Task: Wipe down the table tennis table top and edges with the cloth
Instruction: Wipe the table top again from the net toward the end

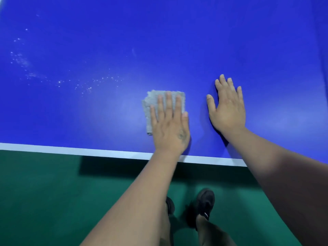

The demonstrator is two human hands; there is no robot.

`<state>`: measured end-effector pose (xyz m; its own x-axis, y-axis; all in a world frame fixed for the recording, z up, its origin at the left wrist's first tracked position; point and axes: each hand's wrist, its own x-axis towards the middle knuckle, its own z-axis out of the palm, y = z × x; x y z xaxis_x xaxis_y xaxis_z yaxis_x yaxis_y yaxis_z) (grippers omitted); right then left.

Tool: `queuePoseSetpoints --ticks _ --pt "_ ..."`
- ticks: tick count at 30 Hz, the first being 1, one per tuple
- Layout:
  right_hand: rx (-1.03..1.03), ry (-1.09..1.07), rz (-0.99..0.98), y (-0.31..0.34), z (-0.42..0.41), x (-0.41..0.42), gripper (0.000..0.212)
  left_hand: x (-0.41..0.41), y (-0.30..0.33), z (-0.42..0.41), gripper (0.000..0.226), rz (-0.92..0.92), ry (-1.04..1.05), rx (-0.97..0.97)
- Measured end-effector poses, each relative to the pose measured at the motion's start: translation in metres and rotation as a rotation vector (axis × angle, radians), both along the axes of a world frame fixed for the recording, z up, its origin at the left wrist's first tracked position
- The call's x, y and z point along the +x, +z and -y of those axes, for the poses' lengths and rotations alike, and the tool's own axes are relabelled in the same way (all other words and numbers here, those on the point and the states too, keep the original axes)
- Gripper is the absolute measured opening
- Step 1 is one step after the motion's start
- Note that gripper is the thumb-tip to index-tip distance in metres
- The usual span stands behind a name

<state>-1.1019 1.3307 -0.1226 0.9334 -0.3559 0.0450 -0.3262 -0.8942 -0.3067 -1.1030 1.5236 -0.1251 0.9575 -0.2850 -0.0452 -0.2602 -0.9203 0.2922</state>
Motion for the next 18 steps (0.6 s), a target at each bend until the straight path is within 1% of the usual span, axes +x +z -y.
queuePoseSetpoints --ticks 3,6,9,12,15,18 --pt "0.058 -0.049 0.015 0.006 -0.015 0.011 0.051 -0.032 0.0 -0.013 0.059 0.01 -0.16 0.019" --pt "0.031 0.055 0.039 0.007 -0.045 0.022 0.052 -0.061 0.001 -0.05 0.058 0.005 -0.204 0.066" --pt "0.046 0.146 0.049 0.0 -0.08 0.035 0.06 -0.065 0.002 -0.091 0.058 -0.002 -0.073 0.122" --pt "-0.016 0.158 -0.011 -0.009 -0.108 0.048 0.068 -0.046 0.002 -0.122 0.059 -0.013 0.094 0.13" --pt "-0.09 0.139 -0.025 -0.012 -0.114 0.054 0.071 -0.002 0.0 -0.143 0.064 -0.044 0.227 0.116" --pt "-0.109 0.129 -0.029 -0.009 -0.114 0.054 0.072 0.054 0.0 -0.147 0.07 -0.081 0.336 0.08"
